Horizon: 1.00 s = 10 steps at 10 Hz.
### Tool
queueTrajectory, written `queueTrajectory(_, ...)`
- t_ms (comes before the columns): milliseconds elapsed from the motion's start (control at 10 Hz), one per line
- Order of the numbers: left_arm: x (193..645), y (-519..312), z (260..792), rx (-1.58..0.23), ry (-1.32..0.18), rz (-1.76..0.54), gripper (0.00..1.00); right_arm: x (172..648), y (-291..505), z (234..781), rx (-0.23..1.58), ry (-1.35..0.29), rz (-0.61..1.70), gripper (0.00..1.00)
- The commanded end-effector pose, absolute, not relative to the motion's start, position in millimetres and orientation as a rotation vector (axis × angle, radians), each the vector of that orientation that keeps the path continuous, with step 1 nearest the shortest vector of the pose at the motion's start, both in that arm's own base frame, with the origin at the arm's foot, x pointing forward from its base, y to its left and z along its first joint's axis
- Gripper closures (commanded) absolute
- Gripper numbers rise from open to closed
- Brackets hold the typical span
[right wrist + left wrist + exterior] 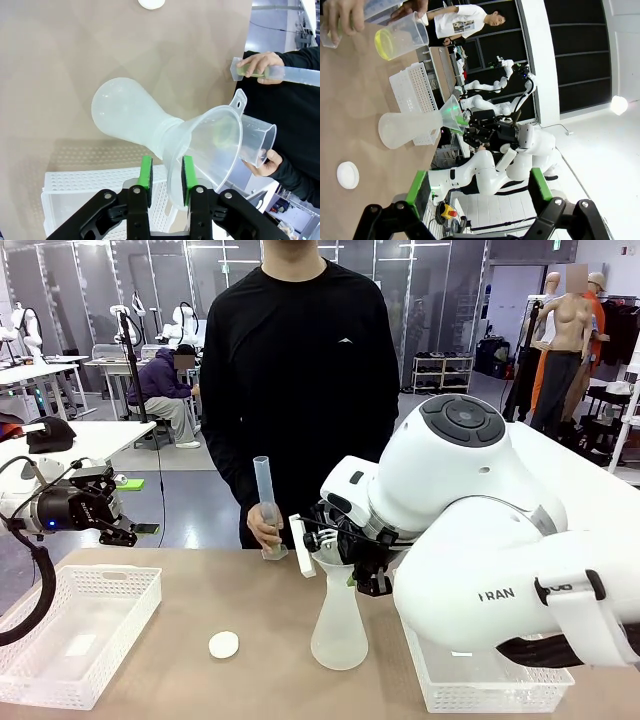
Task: Prepare the solutions needed for the experiment.
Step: Pick up the Plastic Funnel and insert it into the Big flask, then once the solution is in the Big flask , pick up the Plastic Funnel and place it back into the right Organizing basket.
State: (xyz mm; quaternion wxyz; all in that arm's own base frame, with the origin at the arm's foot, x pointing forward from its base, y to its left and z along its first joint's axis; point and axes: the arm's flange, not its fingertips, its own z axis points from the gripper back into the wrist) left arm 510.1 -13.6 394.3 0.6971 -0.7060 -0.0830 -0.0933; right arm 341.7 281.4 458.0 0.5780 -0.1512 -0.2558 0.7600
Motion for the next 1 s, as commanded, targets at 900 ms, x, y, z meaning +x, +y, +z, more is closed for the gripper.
queueTrajectory(900,509.0,-13.6,395.7,-1.584,-0.183,-0.215,0.00,339.6,281.5,460.4,-0.355,-0.596,1.779,0.53)
